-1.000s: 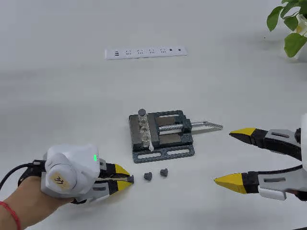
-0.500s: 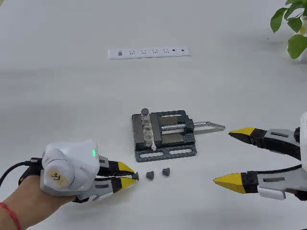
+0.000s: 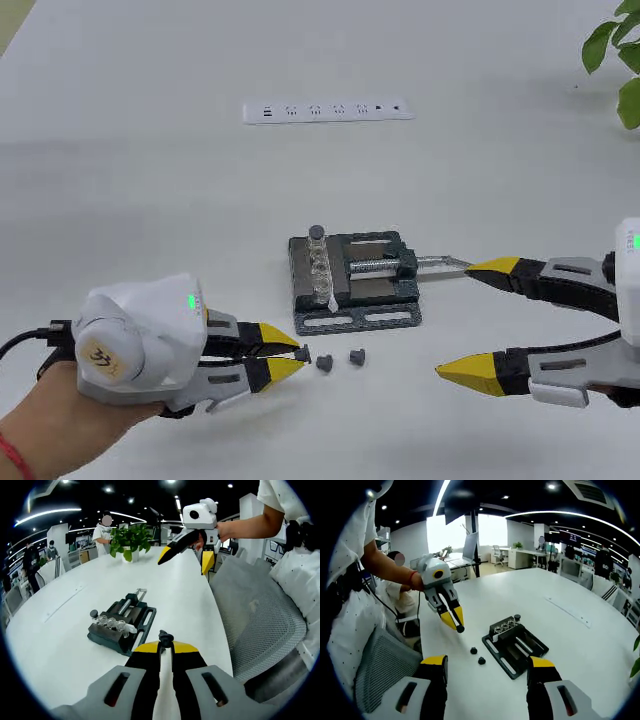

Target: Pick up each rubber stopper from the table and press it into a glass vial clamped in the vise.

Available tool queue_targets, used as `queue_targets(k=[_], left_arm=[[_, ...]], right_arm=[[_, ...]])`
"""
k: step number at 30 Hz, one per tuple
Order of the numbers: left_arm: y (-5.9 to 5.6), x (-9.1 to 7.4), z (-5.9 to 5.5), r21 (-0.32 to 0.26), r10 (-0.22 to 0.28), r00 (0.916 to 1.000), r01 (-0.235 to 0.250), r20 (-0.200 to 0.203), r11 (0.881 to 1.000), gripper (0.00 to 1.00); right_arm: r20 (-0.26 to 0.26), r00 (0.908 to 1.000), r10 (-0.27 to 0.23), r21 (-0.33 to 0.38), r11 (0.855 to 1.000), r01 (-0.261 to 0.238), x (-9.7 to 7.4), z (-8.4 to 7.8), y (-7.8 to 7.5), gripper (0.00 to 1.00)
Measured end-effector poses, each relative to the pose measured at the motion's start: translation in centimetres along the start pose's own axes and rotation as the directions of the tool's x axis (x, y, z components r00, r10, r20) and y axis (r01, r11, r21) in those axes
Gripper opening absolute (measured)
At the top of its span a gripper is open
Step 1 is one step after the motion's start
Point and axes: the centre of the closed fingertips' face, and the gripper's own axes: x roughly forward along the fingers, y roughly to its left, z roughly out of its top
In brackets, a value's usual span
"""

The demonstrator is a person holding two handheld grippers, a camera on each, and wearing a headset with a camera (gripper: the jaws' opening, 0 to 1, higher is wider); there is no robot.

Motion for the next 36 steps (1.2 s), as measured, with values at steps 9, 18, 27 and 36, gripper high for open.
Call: queue_targets(k=[9,18,27,36], left_arm=[[-0.8,-1.1,3.8,-0.009,0.003,0.9967,-0.002,0.082,1.000,0.04],[-1.8,-2.1,7.6,0.010,-0.025,0.9878,0.024,0.154,1.000,0.04],[-3.3,-2.6,9.8,0.034,-0.068,0.9799,0.063,0.188,0.997,0.04],[-3.9,-2.7,10.7,0.032,-0.087,0.9733,0.082,0.212,0.996,0.04]], right_arm=[[0.002,0.9985,0.055,-0.032,0.998,-0.055,0.4,2.3,1.3,0.55],[0.085,0.9789,0.186,-0.054,0.982,-0.182,0.2,6.1,4.2,0.40],[0.120,0.9547,0.272,-0.060,0.962,-0.267,-0.1,8.1,6.2,0.23],[0.125,0.9402,0.317,-0.053,0.948,-0.313,-0.1,8.4,7.2,0.17]])
